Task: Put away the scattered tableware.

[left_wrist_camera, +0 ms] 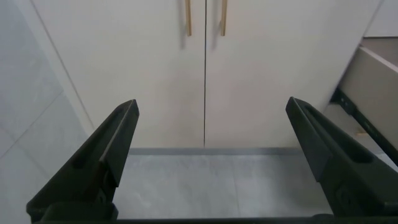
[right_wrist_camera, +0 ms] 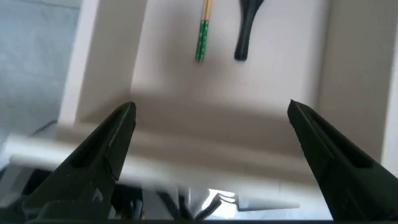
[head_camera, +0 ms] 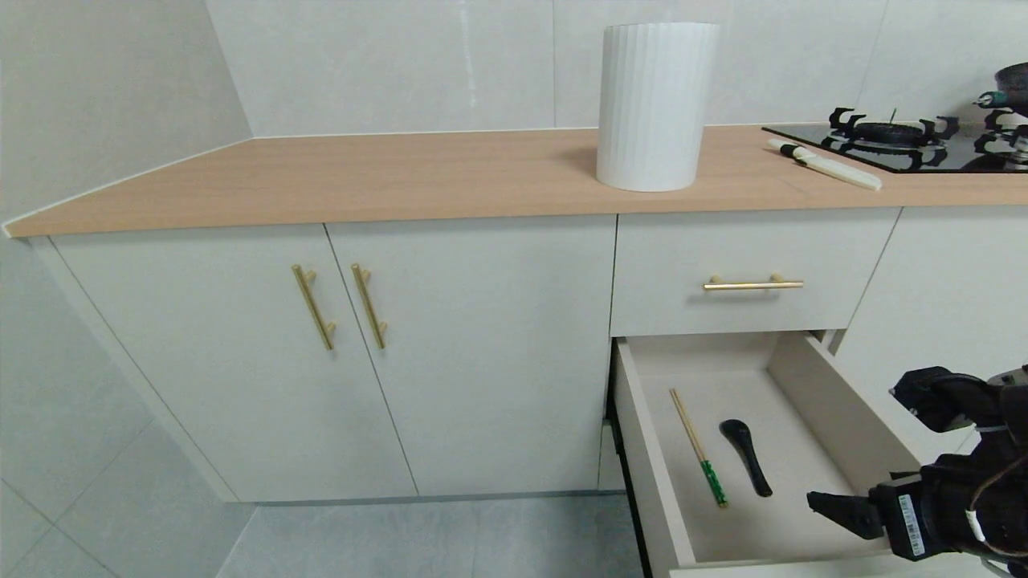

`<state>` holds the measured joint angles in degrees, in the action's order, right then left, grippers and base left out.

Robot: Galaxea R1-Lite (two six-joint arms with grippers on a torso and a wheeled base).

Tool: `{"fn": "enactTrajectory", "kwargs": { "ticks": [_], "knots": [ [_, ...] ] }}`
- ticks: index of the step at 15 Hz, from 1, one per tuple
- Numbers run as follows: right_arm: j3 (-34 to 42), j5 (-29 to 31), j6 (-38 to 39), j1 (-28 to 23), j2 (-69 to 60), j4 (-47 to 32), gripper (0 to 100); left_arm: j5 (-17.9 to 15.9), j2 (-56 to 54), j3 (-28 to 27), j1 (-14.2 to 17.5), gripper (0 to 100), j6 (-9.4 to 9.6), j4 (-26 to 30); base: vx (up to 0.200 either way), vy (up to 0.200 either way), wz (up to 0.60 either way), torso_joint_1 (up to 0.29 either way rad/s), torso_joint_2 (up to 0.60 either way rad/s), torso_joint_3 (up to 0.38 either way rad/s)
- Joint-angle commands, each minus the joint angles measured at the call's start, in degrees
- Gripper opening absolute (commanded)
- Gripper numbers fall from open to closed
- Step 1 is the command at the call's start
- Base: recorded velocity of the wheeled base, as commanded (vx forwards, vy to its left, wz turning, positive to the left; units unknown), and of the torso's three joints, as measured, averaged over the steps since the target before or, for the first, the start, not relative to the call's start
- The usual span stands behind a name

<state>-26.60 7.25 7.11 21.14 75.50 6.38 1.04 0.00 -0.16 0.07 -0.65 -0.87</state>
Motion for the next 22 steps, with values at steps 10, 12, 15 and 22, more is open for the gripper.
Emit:
{"fn": "enactTrajectory", "kwargs": {
  "ticks": [10,12,15,22],
  "knots": [
    [-1.88,-0.66,0.54,1.80,10.99,-11.74,100,0.02,0.00,0.07,0.01,100,0.03,-0.01,-0.020,0.000,0.00,0.000,0.00,0.000],
    [-1.96,-0.57,0.72,1.45,14.50,-9.98,100,0.02,0.00,0.07,0.01,100,0.03,-0.01,0.000,0.000,0.00,0.000,0.00,0.000],
    [-1.70,-0.31,3.53,1.19,18.99,-1.10,100,0.02,0.00,0.07,0.01,100,0.03,-0.01,0.000,0.000,0.00,0.000,0.00,0.000],
    [-2.32,-0.22,3.44,-2.24,29.09,17.00,100,0.02,0.00,0.07,0.01,100,0.03,-0.01,0.000,0.000,0.00,0.000,0.00,0.000]
  ]
}}
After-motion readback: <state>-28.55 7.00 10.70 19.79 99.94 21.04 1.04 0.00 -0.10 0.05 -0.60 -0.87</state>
